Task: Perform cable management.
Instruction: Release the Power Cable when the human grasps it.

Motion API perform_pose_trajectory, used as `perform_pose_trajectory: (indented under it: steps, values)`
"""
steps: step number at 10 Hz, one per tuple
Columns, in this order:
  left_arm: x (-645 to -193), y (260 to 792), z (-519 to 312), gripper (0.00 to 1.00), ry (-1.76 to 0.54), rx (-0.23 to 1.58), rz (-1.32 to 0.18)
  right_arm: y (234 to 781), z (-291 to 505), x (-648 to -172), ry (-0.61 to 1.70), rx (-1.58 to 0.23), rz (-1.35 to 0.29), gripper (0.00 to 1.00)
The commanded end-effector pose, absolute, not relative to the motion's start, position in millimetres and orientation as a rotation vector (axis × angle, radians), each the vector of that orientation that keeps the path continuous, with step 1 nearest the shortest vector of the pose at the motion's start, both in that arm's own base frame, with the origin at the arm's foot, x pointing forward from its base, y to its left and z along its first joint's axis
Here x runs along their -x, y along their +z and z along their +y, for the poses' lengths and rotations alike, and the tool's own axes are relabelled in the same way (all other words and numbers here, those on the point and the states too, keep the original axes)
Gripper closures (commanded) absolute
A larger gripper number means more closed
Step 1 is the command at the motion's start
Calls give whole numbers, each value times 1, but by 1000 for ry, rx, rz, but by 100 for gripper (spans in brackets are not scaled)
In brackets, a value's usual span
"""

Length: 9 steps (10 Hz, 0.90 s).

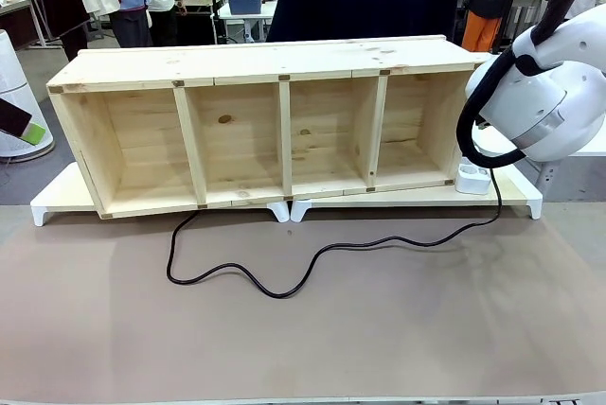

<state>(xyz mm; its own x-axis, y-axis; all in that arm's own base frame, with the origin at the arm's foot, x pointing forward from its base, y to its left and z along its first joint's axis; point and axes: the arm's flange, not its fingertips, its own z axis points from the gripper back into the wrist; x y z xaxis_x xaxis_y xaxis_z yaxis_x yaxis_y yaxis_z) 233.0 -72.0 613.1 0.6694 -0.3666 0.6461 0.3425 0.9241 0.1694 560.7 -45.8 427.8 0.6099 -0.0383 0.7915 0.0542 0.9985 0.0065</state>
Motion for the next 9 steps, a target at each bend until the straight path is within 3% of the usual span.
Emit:
perform_pose_trajectory:
  steps: [1, 9]
  values:
    - [-233, 613, -72, 0, -398, -28, -736, 427, -46, -561, -54, 15, -908, 0]
    - [-233, 613, -72, 0, -398, -28, -736, 427, -46, -561, -54, 15, -908, 0]
